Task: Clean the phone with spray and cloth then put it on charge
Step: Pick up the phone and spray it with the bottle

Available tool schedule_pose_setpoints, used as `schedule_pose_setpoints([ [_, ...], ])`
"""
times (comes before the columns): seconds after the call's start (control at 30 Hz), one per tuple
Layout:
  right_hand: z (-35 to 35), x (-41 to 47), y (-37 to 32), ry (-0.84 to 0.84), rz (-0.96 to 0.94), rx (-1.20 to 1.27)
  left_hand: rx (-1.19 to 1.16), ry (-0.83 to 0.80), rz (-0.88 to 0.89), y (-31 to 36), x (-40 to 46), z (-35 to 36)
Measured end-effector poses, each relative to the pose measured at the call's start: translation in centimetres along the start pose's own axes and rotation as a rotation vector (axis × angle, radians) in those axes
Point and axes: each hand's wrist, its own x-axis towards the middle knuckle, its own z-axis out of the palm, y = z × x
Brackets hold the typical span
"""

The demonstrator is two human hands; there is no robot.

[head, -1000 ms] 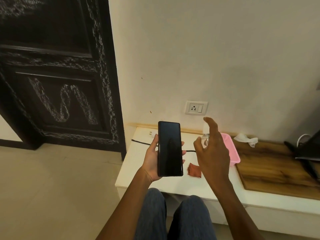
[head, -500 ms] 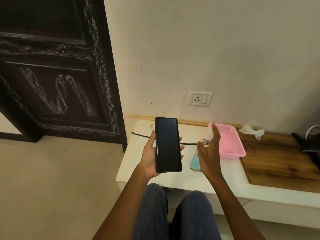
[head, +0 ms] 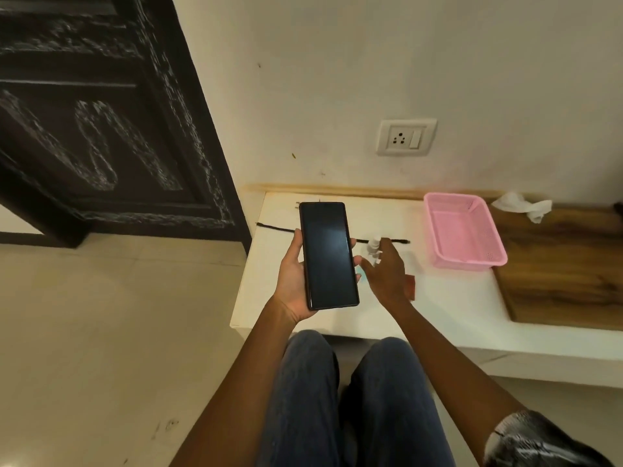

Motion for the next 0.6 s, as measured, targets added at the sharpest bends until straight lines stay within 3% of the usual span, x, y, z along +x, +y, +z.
schedule_pose_setpoints([
  [0.6,1.9,1.4,4.4,-0.051,-0.058,-0.156,-0.008,0.087,-0.005,-0.4,1.6,-2.2],
])
